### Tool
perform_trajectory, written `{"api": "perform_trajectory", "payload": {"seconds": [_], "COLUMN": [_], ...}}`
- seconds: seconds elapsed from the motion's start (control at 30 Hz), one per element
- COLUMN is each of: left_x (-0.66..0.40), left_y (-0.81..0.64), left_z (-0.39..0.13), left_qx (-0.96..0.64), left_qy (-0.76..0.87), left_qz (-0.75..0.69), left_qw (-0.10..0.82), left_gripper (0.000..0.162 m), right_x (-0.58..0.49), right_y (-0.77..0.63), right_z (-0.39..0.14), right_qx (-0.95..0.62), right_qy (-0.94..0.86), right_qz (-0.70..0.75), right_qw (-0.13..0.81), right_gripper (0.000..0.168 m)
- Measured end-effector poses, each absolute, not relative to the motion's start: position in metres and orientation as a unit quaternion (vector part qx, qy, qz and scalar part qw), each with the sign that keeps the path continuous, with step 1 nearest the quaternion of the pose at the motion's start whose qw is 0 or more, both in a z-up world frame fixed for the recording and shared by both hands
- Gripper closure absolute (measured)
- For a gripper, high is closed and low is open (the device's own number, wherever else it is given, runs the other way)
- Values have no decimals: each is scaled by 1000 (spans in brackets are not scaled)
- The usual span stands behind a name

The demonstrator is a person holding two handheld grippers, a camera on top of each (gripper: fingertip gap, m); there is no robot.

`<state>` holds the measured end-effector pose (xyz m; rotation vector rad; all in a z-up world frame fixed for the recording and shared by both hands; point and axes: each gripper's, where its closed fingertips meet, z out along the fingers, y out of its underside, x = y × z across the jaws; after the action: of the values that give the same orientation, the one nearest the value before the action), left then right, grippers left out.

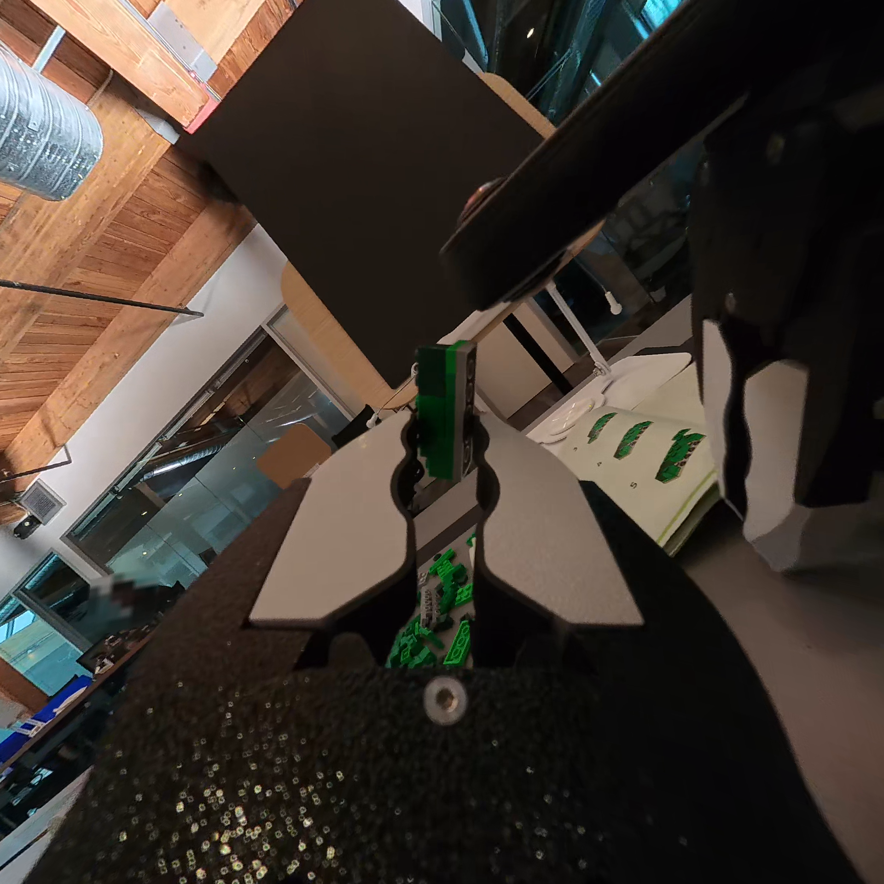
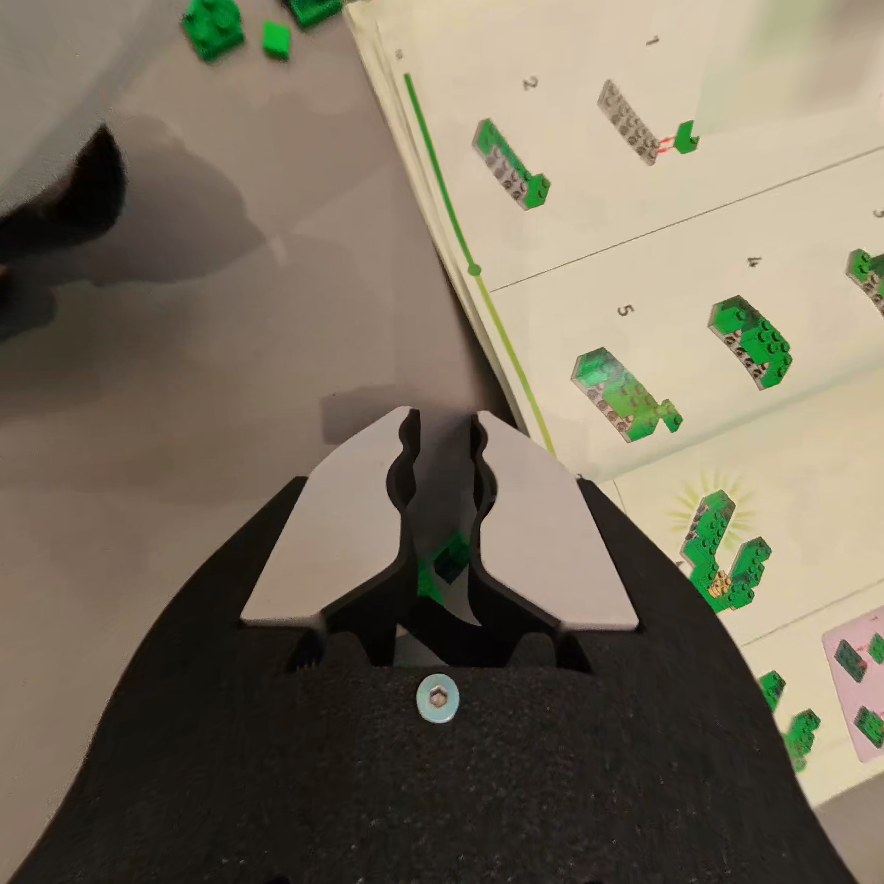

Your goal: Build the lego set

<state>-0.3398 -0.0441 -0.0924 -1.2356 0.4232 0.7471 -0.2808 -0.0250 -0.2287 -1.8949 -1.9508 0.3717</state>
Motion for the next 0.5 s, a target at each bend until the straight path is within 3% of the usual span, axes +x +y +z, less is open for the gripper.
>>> {"api": "perform_trajectory", "payload": {"seconds": [0.5], "left_x": [-333], "left_y": [-40], "left_z": [-96], "left_qx": [-565], "left_qy": [206], "left_qz": [322], "left_qw": [731], "left_gripper": [141], "right_x": [-288], "right_y": [-8], "right_z": [-221], "right_qx": [-640], "right_qy": [-691], "right_qz": [33], "right_qw": [335], "right_gripper": [150]}}
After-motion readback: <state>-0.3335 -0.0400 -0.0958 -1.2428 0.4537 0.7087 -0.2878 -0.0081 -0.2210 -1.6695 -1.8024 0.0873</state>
